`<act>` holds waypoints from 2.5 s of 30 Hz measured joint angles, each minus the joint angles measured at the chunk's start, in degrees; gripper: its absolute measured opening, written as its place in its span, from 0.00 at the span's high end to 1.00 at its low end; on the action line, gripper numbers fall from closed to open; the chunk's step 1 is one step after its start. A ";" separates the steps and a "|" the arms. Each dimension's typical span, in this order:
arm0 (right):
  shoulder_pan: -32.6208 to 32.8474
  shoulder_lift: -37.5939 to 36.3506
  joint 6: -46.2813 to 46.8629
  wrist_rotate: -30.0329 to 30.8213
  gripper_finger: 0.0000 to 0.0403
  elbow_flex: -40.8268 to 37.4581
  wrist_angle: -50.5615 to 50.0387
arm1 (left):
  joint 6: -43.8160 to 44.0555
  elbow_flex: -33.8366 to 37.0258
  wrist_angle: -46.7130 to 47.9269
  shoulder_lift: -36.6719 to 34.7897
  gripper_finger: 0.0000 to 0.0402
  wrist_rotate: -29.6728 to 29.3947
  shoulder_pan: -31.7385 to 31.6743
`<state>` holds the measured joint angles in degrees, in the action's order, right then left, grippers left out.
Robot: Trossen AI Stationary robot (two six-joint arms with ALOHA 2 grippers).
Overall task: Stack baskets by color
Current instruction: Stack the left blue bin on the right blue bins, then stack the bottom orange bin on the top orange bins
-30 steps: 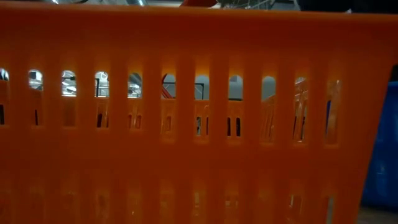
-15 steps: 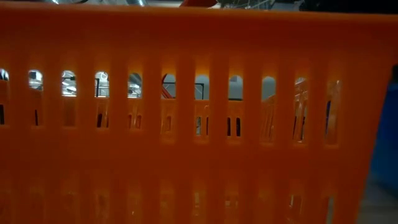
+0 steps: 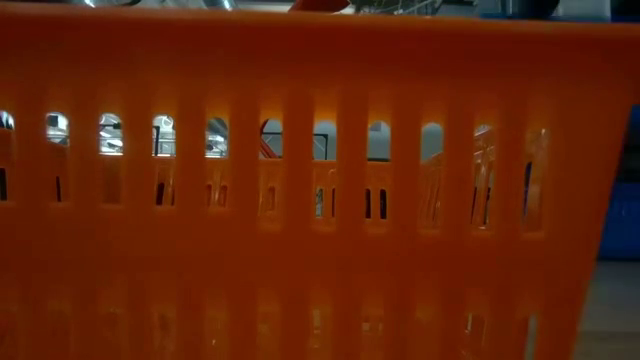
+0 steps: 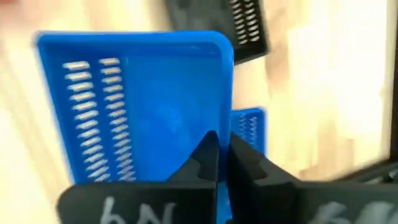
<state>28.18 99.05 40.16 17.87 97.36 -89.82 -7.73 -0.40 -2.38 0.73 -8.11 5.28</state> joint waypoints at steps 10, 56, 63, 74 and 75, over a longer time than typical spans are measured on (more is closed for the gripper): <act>-12.30 -16.60 -6.50 -5.08 0.99 -21.83 0.54 | -0.03 0.00 -0.04 0.02 1.00 0.01 0.00; -17.67 -17.75 -17.44 -10.61 0.73 -29.38 8.24 | -0.90 0.00 -0.23 0.02 1.00 0.05 0.00; -13.77 -17.75 -12.02 -7.12 0.73 -29.36 8.16 | -0.90 0.00 -0.23 0.02 1.00 0.06 0.00; -3.08 -17.45 2.93 9.18 0.89 -31.05 2.71 | -1.81 0.00 -0.22 0.02 1.00 0.05 0.00; -2.89 -17.11 4.53 9.43 0.90 -32.30 1.68 | -1.84 0.00 -0.22 0.02 1.00 0.05 0.00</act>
<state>25.29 81.94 44.68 27.30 65.06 -88.14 -9.56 -0.40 -2.60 0.75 -8.05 5.28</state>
